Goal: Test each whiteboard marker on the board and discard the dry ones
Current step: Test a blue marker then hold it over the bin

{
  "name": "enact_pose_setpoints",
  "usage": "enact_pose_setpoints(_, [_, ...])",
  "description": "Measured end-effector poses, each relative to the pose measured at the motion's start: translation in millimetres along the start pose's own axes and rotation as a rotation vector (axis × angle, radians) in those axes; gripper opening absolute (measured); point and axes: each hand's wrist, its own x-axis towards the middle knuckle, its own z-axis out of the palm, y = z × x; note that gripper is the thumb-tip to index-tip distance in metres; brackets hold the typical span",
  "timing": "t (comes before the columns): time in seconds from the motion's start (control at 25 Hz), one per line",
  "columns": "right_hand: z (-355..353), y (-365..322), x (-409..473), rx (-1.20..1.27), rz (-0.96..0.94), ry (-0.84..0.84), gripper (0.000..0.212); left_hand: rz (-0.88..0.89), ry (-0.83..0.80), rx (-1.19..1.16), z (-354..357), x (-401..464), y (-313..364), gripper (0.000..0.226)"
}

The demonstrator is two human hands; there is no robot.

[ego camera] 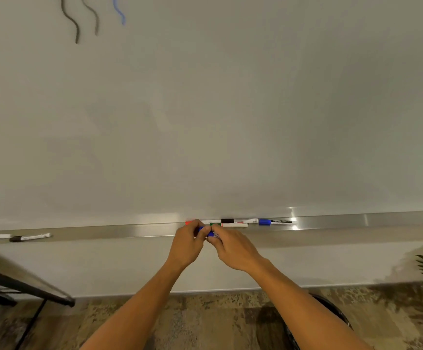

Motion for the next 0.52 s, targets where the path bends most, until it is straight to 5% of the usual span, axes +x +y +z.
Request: enact_pose_setpoints(0.52, [2.7, -78.8, 50.5, 0.249, 0.035, 0.200, 0.041, 0.037, 0.092, -0.279, -139.1, 34.0, -19.7, 0.011])
